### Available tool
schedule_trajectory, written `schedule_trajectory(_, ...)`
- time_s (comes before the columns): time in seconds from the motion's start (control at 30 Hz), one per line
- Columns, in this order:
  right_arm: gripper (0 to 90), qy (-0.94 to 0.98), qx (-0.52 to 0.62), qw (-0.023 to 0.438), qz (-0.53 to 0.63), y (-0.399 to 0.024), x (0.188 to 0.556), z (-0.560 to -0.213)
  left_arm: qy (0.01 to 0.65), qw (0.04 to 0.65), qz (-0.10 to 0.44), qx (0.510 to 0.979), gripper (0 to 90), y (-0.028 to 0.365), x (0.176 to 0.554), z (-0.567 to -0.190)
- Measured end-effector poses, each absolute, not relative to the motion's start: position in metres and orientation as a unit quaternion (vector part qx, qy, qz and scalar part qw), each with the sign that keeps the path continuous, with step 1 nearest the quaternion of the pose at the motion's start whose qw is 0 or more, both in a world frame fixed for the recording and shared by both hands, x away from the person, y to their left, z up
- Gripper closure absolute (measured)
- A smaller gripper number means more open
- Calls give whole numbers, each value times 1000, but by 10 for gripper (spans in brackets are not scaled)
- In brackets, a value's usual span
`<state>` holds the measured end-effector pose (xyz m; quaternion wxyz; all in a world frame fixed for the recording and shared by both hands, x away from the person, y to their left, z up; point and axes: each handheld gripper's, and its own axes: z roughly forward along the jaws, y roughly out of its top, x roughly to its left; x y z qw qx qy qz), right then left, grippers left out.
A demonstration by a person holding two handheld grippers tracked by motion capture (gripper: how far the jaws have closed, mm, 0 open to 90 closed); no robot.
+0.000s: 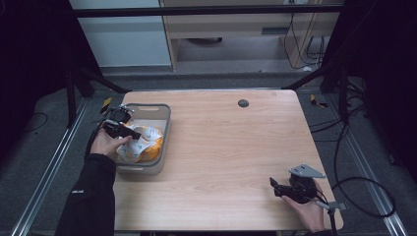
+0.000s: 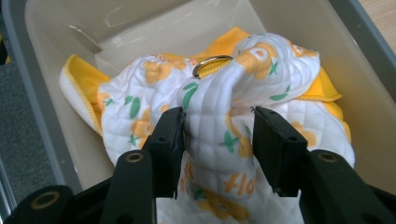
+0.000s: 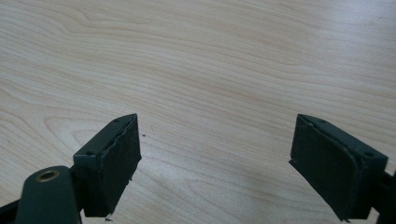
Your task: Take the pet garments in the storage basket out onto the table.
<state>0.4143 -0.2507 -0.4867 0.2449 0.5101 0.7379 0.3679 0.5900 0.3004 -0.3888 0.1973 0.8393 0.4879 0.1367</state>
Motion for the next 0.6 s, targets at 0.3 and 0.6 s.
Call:
schedule_trajectory(0.3, 158, 738, 511, 244, 367, -250, 415, -486, 500, 180, 106, 840, 739, 305, 592, -392)
schedule_trajectory(0.6, 158, 740, 508, 248, 365, -250, 415, -486, 502, 183, 110, 838, 801, 305, 589, -387)
